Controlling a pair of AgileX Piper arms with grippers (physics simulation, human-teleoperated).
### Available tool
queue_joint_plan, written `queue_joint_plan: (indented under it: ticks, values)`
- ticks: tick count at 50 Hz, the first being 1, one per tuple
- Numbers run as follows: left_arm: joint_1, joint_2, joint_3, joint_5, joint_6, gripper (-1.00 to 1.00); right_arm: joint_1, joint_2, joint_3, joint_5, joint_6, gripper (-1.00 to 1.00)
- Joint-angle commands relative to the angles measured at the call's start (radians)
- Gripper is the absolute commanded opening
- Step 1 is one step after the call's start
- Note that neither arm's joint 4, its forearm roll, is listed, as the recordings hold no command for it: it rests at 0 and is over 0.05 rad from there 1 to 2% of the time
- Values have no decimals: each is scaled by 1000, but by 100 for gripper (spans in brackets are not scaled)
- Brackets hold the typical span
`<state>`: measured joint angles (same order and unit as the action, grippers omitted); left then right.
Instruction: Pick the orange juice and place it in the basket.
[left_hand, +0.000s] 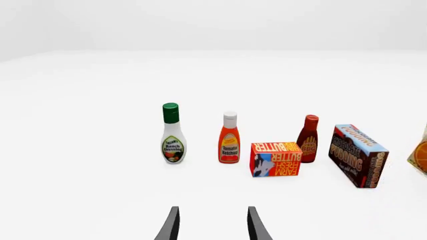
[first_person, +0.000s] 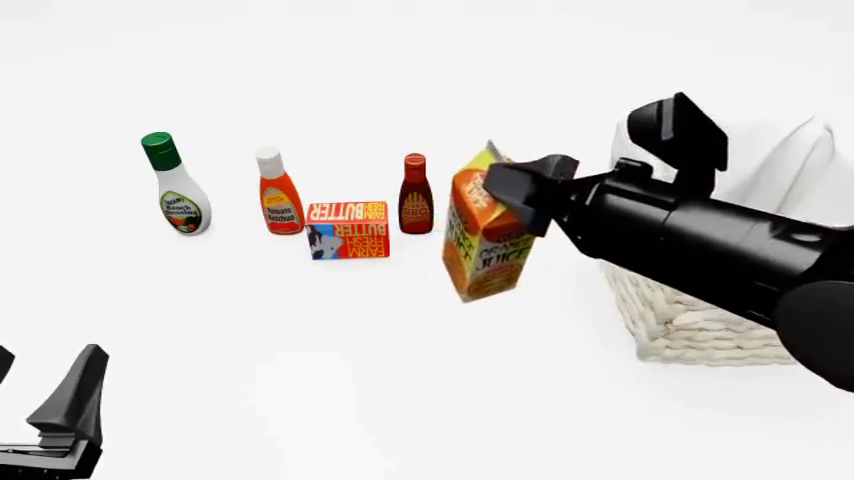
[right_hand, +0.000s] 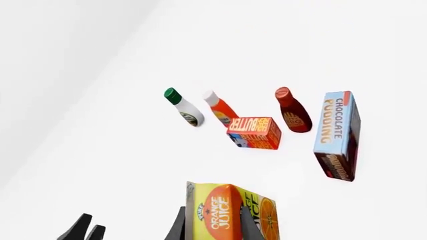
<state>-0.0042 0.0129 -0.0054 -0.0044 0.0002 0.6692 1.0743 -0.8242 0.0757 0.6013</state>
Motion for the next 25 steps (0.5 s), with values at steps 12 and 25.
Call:
queue_joint_plan:
  ticks: [12,25]
  values:
    - [0,-1,1,1,0,100,-50,-108,-119,87,-89,-100]
    - [0,-2,1,3,0,100,-99,-187,-147,106,-133,-100]
